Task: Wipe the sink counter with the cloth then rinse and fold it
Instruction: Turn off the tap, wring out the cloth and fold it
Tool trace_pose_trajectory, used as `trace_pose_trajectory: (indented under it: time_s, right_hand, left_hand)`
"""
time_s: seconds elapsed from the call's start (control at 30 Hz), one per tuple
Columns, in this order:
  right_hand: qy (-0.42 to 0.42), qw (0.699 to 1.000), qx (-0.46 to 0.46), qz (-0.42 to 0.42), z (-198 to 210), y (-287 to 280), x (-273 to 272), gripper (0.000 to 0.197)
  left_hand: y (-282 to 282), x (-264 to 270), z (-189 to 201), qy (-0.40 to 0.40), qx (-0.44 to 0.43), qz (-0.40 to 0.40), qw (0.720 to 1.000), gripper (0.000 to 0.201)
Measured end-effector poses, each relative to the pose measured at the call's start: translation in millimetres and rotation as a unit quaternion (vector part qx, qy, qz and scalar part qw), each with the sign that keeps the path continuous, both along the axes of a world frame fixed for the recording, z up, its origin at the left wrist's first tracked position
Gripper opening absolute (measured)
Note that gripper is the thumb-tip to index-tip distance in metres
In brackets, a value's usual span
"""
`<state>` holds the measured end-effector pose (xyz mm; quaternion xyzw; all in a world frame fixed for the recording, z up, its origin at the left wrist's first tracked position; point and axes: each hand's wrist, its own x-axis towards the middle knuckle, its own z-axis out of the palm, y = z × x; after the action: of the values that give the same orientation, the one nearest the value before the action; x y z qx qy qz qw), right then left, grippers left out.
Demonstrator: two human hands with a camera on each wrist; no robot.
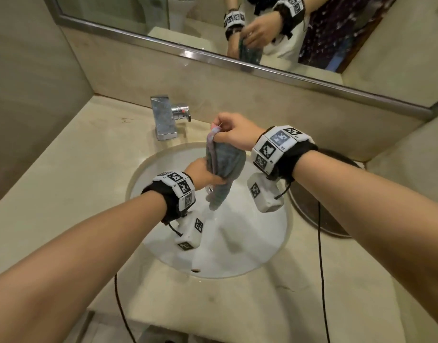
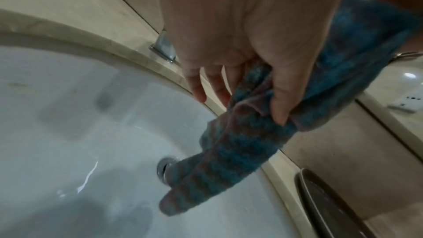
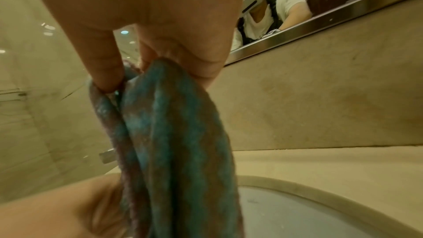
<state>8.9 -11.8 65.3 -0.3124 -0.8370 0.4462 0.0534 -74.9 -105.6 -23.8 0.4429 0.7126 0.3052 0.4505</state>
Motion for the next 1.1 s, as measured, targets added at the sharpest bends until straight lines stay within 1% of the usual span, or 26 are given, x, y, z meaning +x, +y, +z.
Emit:
trace_pose_trajectory:
  time_s: [0.03,0.07,0.17,0.2,0.3,0.37,0.4,0.43,0.47,0.53,0.57,0.67,0.7,0.77,0.83,0.87,0.9,0.97,1.03,1.1]
  right_hand:
    - [0.005,1.0,0.01,-0.017,0,5,5,0.024]
    - [0.009,0.999,0.021,-0.035,-1,11,10,0.027]
    - [0.011,0.993,0.043,-0.112,-10,28,31,0.029]
    - [0.014,0.989,0.045,-0.14,-15,33,38,0.033]
    - [0.023,0.979,0.045,-0.198,-30,39,60,0.037]
    - [0.013,0.978,0.049,-0.202,-41,35,70,0.028]
    - [0.003,0.981,0.05,-0.186,-46,30,73,0.023]
    - [-0.012,0.985,0.047,-0.164,-50,24,73,0.026]
    - [-0.027,0.989,0.042,-0.136,-55,18,72,0.032]
    - [-0.045,0.993,0.02,-0.105,-65,7,63,0.035]
    - [-0.043,0.994,0.005,-0.1,-66,3,58,0.037]
    - [-0.025,0.995,-0.048,-0.085,-64,-5,40,0.05]
    - [-0.023,0.994,-0.061,-0.086,-62,-6,36,0.049]
    - [-0.016,0.992,-0.094,-0.085,-61,-7,32,0.039]
    - [-0.02,0.987,-0.137,-0.076,-60,-7,31,0.033]
    - [-0.022,0.985,-0.156,-0.076,-61,-7,31,0.03]
    - [-0.018,0.982,-0.17,-0.078,-59,-7,30,0.027]
    - [-0.002,0.981,-0.172,-0.088,-57,-7,25,0.03]
    - [0.016,0.982,-0.165,-0.094,-54,-5,21,0.028]
    - [0.035,0.98,-0.171,-0.098,-52,-3,19,0.027]
  left_hand:
    - [2,0,0,0.025,-0.006,0.004,1.0,0.041]
    - [4,-1,0,0.05,-0.005,0.002,0.999,0.035]
    - [7,-5,4,0.107,0.006,-0.013,0.994,0.027]
    - [7,-8,7,0.116,0.014,-0.011,0.993,0.026]
    - [9,-13,18,0.1,0.053,0.016,0.993,0.023]
    - [12,-14,28,0.11,0.083,0.028,0.99,0.02]
    - [14,-14,34,0.116,0.098,0.028,0.988,0.019]
    - [16,-15,39,0.116,0.109,0.026,0.987,0.019]
    - [18,-16,43,0.11,0.115,0.021,0.987,0.02]
    - [21,-16,52,0.084,0.109,0.006,0.99,0.02]
    - [22,-15,55,0.07,0.108,0.001,0.992,0.02]
    - [21,-12,61,0.021,0.124,0.011,0.992,0.019]
    - [19,-13,62,0.0,0.128,0.022,0.992,0.018]
    - [13,-19,62,-0.066,0.131,0.058,0.987,0.015]
    - [6,-29,62,-0.126,0.131,0.092,0.979,0.018]
    - [2,-34,62,-0.143,0.133,0.1,0.976,0.02]
    - [-3,-39,62,-0.155,0.134,0.105,0.973,0.022]
    - [-13,-48,59,-0.166,0.125,0.11,0.972,0.024]
    - [-22,-59,53,-0.147,0.092,0.104,0.979,0.025]
    - [-28,-68,44,-0.129,0.052,0.071,0.988,0.033]
